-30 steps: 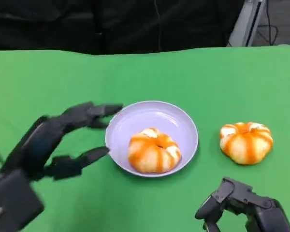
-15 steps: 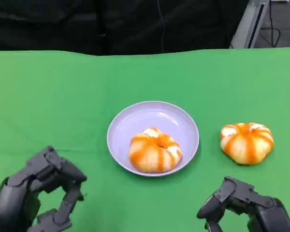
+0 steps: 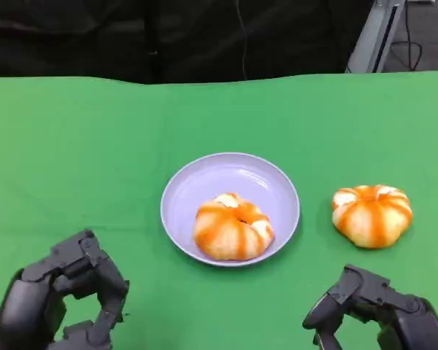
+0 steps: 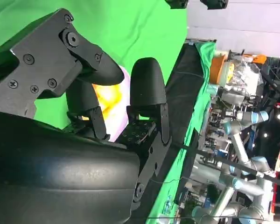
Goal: Grasp the bread from the table and place it into the plate.
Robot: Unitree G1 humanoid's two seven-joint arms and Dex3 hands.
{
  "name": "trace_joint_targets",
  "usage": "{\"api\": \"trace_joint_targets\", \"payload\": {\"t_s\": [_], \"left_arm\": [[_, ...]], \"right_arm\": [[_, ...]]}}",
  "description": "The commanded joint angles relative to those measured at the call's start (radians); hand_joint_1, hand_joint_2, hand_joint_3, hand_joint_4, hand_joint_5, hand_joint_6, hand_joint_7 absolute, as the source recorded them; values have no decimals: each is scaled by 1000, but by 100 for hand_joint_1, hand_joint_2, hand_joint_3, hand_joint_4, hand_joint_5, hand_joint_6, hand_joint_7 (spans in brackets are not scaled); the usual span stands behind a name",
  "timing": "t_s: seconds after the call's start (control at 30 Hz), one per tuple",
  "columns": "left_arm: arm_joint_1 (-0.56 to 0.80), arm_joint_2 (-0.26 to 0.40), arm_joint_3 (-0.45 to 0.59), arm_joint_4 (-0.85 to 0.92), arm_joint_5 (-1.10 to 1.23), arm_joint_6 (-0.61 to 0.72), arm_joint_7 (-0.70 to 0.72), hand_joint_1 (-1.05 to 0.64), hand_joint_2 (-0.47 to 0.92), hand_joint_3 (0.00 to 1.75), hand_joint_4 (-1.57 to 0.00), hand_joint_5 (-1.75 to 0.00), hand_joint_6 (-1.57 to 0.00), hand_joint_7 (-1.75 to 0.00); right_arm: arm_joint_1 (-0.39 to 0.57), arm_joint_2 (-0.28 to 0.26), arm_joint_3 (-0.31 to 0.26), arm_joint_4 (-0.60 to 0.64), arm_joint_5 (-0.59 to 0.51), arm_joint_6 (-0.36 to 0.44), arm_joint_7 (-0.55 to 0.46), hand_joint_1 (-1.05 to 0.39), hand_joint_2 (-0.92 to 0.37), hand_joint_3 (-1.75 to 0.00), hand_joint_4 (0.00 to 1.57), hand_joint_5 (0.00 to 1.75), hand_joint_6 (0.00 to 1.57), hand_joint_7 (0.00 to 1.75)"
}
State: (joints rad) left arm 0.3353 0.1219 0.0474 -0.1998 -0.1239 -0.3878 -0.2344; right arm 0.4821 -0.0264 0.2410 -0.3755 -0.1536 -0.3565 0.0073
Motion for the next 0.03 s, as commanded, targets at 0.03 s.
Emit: {"api": "trace_joint_targets", "payload": {"t_s": [0.03], "left_arm": [[-3,15,6,16,-1,-27,-15,-7,36,121,-85,-175,-68,-171]], "right_arm": [[2,-9,-8,1,5,-9,2,-10,-36,-127,70,161,78,130]]}}
